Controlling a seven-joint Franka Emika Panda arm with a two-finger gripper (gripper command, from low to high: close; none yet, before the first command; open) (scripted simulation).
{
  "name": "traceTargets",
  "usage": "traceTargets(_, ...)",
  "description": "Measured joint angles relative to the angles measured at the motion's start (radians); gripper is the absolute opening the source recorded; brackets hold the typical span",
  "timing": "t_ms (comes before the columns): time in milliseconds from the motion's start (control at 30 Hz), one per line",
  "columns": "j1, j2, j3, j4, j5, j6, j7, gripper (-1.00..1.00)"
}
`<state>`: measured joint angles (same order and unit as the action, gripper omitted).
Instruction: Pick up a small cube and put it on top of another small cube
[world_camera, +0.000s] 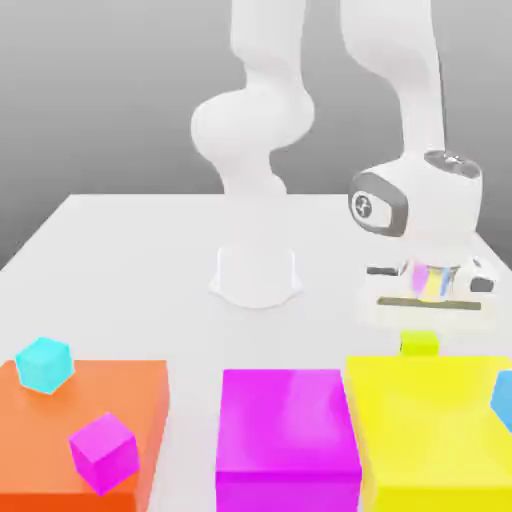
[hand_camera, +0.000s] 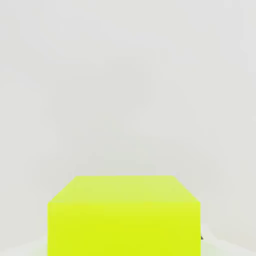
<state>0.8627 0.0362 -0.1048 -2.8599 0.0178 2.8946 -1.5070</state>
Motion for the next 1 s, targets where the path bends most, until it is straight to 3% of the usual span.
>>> traceTargets(133, -0.022, -0.012, -0.022, 0.016, -0.035, -0.023, 0.143, -1.0)
traceTargets(333, 0.054, -0.046, -0.052, 0.044, -0.216, -0.013, 0.338, -1.0)
traceTargets(367, 0.061, -0.053, -0.095, 0.055, -0.224, -0.03, 0.315, -1.0)
traceTargets(433, -0.081, -0.067, -0.179, 0.077, -0.225, -0.07, 0.247, -1.0)
traceTargets(800, -0.458, -0.137, -0.442, 0.211, -0.156, -0.317, -0.228, -1.0)
traceTargets(1000, -0.627, -0.204, -0.626, 0.284, -0.209, -0.445, -0.416, -1.0)
